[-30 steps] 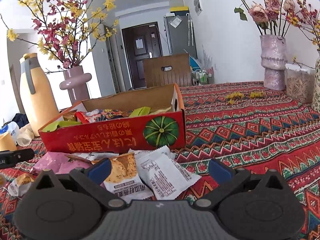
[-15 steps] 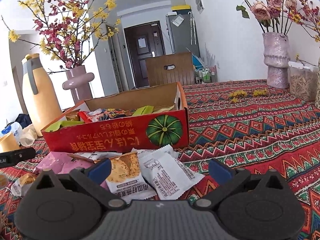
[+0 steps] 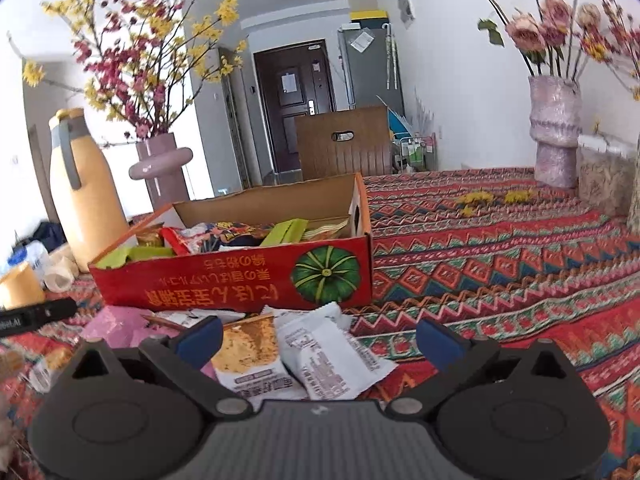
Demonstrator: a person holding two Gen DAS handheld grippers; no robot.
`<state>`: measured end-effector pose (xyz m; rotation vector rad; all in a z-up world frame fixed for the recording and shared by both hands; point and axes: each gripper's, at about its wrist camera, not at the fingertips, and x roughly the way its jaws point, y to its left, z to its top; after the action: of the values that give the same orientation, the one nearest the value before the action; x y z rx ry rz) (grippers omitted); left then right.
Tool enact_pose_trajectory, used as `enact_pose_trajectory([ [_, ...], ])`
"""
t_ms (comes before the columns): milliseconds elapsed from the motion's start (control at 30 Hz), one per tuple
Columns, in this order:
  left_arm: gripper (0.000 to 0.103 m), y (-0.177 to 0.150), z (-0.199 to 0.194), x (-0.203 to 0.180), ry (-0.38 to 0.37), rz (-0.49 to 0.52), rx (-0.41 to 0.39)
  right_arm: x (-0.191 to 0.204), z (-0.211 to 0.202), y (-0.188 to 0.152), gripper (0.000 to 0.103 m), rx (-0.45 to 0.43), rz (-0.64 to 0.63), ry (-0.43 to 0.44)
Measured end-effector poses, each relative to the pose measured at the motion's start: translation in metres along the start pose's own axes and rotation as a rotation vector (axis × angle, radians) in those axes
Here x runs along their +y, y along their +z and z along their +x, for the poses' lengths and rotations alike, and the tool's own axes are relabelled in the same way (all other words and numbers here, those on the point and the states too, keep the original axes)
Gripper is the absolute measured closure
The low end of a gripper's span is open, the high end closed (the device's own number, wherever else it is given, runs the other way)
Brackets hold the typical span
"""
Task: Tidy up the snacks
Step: 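Move the right gripper over a white sachet while the left moves over the pink packet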
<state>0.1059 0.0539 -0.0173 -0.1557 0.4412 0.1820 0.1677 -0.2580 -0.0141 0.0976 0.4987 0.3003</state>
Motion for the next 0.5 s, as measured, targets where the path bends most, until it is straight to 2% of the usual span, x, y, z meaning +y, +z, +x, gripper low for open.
enact_pose_trajectory([
  [167,0.0,0.0,-0.001,0.0,-0.008,-0.002,-0.005,-0.003,0.008,0.004,0.0,0.043,-0.042,-0.034],
  [333,0.0,0.0,0.0,0.001,-0.005,-0.005,0.002,-0.001,0.028,0.01,0.0,0.113,-0.077,-0.012],
  [500,0.0,0.0,0.001,0.002,-0.008,-0.009,0.004,-0.003,0.043,0.011,0.001,0.137,-0.062,-0.071],
])
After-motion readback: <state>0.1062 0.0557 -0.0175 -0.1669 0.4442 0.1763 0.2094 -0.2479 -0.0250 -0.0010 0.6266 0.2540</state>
